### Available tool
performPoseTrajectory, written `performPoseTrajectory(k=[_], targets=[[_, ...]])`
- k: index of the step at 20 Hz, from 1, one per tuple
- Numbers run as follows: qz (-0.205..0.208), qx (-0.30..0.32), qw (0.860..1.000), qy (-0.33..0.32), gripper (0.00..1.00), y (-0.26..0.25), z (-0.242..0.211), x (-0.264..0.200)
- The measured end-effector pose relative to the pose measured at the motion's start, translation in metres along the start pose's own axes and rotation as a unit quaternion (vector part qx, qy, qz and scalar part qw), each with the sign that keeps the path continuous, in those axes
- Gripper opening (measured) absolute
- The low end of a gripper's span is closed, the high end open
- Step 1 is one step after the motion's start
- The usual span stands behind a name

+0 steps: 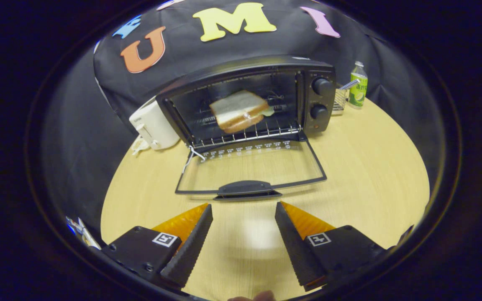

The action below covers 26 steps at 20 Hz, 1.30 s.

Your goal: Open the toaster oven, put the food inside, and close the toaster oven door.

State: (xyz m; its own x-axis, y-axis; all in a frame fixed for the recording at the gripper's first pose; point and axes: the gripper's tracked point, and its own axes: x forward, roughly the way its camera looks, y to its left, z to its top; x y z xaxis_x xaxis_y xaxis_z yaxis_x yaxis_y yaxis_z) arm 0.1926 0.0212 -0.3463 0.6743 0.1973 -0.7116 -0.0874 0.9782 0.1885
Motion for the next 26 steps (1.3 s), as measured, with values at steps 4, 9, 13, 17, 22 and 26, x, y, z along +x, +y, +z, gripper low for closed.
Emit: performPoseTrajectory(k=[4,9,13,17,22,26], targets=[[-0.016,-0.01,1.0,0.006,0.97,-0.004,-0.009,0.025],[-0.034,-0.014,0.999,0.012,0.97,-0.008,-0.009,0.047],[-0.047,-0.027,0.998,0.01,0.97,-0.008,-0.01,0.051],[-0.051,-0.024,0.998,0.015,0.98,-0.006,-0.007,0.044],[-0.047,-0.016,0.999,-0.019,0.97,0.0,0.015,0.012],[-0.048,-0.022,0.997,-0.053,0.97,0.006,0.038,-0.01]])
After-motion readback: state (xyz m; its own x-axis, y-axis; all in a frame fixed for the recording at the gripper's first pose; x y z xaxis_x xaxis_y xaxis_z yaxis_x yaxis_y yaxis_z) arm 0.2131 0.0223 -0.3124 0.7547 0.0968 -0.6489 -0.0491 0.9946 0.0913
